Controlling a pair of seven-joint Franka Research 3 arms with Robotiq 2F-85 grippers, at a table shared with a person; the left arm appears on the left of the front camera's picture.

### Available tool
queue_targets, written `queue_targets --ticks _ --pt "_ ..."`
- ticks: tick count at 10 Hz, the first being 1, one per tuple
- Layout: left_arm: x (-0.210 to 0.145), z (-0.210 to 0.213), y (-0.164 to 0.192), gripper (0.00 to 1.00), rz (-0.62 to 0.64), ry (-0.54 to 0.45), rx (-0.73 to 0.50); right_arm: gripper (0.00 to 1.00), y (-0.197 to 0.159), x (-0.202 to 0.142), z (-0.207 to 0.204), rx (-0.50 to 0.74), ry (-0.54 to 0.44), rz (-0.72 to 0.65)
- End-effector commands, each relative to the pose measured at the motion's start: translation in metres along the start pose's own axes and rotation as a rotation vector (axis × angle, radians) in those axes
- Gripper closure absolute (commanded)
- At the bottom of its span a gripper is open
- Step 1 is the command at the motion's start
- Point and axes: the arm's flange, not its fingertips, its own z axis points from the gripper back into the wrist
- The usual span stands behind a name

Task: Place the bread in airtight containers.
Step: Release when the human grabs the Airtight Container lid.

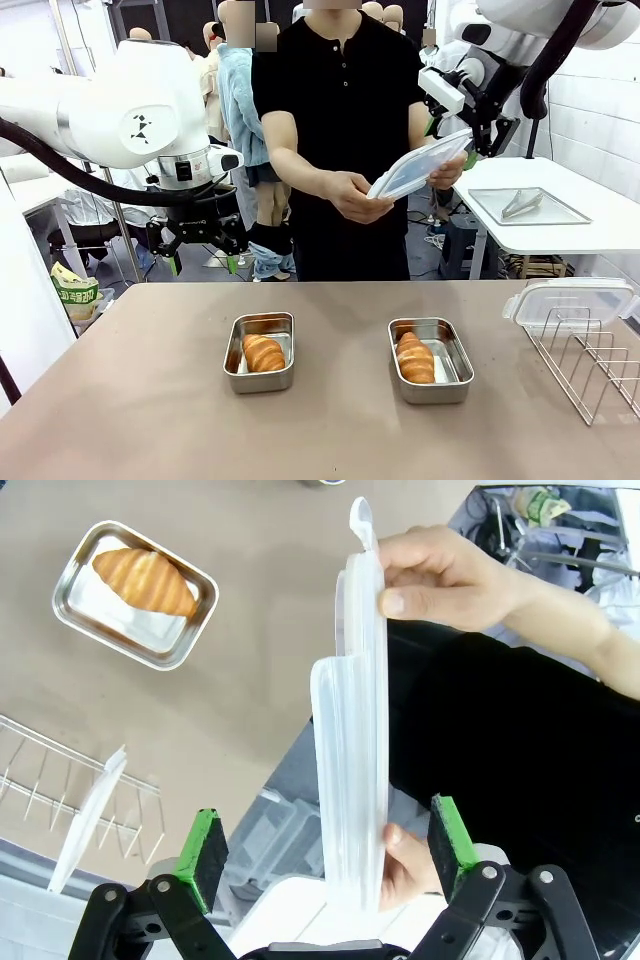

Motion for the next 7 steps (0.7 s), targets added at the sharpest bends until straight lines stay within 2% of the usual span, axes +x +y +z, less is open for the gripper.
queue_targets --ticks 1,2,3,7 --pt "0.0000 0.0013 0.0021 0.00 0.002 -0.001 -0.004 0.00 -0.0001 0.0022 -0.0010 0.012 -0.016 0.002" --pt "0.0000 0.0013 0.0021 0.00 0.002 -0.001 -0.004 0.00 -0.0055 0.0025 -0.0047 0.053 -0.021 -0.028" --pt "0.0000 0.0013 0.0021 0.00 0.002 -0.001 -0.004 0.00 0.0002 0.0007 -0.0005 0.004 -0.002 0.001" --pt "0.0000 0.0013 0.0021 0.00 0.002 -0.001 -0.004 0.00 0.0002 0.0007 -0.0005 0.004 -0.002 0.001"
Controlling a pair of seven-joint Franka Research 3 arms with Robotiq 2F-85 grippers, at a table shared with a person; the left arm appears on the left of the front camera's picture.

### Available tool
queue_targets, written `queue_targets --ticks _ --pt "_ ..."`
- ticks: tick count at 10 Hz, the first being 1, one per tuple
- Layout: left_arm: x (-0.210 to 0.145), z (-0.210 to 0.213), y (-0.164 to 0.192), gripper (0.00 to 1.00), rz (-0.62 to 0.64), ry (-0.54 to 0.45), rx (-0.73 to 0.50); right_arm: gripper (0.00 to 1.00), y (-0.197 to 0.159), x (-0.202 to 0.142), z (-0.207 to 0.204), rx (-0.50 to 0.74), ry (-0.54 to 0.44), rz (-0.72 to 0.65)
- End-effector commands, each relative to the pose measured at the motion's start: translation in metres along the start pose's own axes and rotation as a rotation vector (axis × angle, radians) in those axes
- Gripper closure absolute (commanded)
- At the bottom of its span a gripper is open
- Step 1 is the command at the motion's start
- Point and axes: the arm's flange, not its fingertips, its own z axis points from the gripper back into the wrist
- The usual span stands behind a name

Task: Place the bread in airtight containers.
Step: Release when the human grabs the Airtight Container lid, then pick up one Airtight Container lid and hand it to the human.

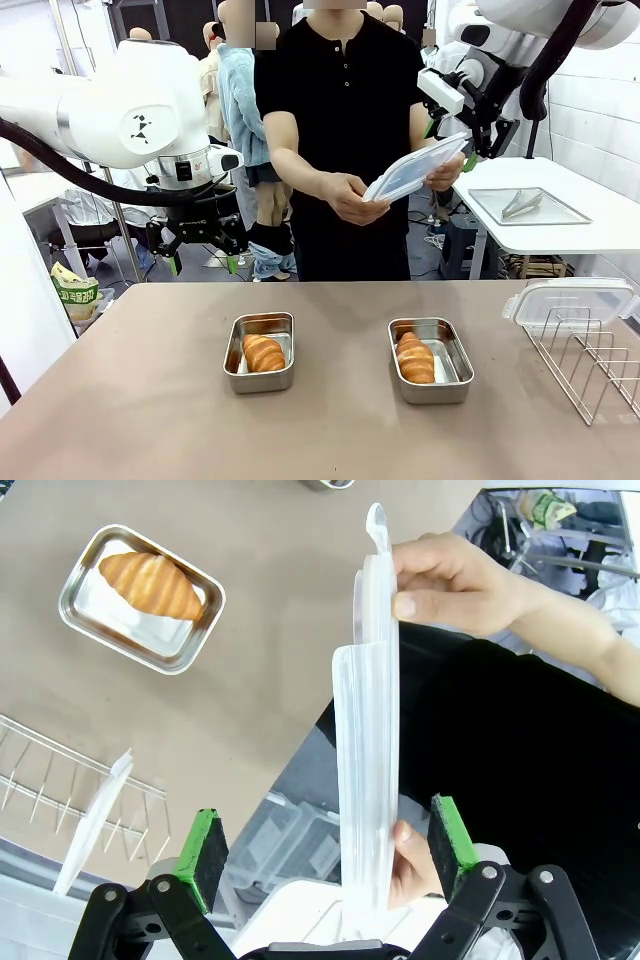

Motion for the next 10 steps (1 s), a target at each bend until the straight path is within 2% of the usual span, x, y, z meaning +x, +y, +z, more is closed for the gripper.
queue_targets --ticks 1,10 --pt "0.0000 0.0013 0.0021 0.00 0.002 -0.001 -0.004 0.00 -0.0006 -0.0010 0.0006 -0.009 0.005 0.005" --pt "0.0000 0.0013 0.0021 0.00 0.002 -0.001 -0.004 0.00 -0.0006 -0.0010 0.0006 -0.009 0.005 0.005"
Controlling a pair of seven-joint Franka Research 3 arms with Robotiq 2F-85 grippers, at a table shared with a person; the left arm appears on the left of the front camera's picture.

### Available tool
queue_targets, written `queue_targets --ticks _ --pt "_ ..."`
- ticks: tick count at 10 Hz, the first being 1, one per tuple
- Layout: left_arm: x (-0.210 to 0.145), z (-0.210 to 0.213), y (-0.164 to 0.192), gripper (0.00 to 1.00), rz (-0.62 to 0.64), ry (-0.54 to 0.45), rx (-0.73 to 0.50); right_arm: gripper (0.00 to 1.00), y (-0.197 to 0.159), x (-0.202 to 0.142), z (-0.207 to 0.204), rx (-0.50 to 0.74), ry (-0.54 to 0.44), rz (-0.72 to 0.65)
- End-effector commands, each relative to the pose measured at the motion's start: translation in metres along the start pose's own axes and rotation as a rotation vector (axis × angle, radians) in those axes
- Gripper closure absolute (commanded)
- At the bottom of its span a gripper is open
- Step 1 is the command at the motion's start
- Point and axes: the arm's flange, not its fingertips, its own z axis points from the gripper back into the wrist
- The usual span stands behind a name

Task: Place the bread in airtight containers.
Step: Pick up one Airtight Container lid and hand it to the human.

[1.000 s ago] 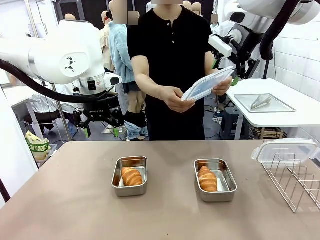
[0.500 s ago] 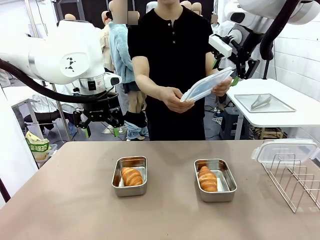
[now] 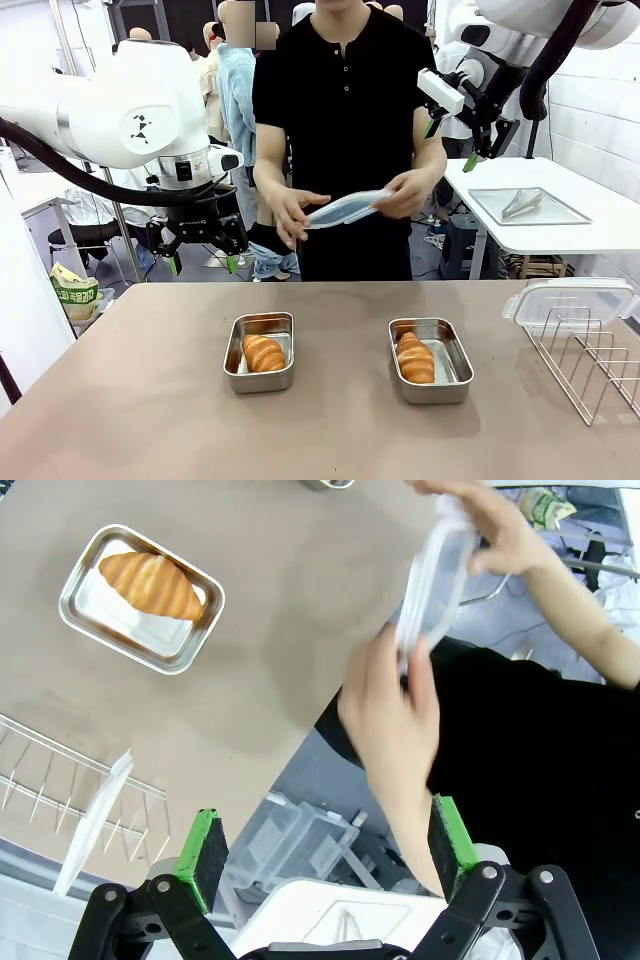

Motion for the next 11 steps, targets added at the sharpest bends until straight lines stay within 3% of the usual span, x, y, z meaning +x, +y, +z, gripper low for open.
queue_targets --ticks 1,11 --pt "0.0000 0.0013 0.0021 0.00 0.002 -0.001 -0.004 0.00 -0.0007 -0.0010 0.0006 -0.009 0.005 0.005" --pt "0.0000 0.0013 0.0021 0.00 0.002 -0.001 -0.004 0.00 -0.0007 -0.0010 0.0006 -0.009 0.005 0.005"
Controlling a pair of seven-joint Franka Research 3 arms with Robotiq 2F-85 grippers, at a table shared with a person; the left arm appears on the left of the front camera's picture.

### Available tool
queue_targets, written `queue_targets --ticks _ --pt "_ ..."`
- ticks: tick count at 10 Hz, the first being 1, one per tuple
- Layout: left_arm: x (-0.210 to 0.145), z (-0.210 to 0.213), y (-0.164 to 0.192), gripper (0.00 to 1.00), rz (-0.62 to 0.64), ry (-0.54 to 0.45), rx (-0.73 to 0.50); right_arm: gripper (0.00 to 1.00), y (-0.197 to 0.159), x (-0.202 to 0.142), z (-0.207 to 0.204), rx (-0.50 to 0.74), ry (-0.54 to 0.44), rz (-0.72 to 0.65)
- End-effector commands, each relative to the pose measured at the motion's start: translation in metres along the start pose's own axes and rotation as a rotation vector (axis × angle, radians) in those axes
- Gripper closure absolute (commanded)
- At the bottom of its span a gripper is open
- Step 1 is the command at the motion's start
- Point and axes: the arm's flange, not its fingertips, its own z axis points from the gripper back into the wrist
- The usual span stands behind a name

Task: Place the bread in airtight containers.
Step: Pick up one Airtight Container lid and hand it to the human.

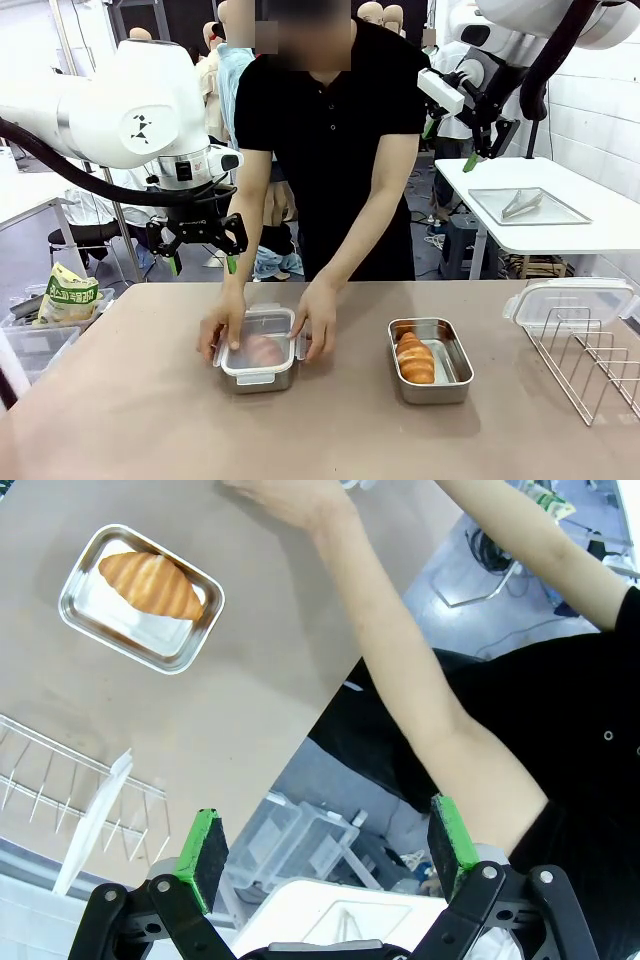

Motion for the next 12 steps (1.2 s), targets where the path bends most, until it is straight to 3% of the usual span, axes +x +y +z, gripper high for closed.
queue_targets --ticks 1,12 --pt "0.0000 0.0013 0.0021 0.00 0.002 -0.001 -0.004 0.00 -0.0007 -0.0010 0.0006 -0.009 0.005 0.005" --pt "0.0000 0.0013 0.0021 0.00 0.002 -0.001 -0.004 0.00 -0.0007 -0.0010 0.0006 -0.009 0.005 0.005"
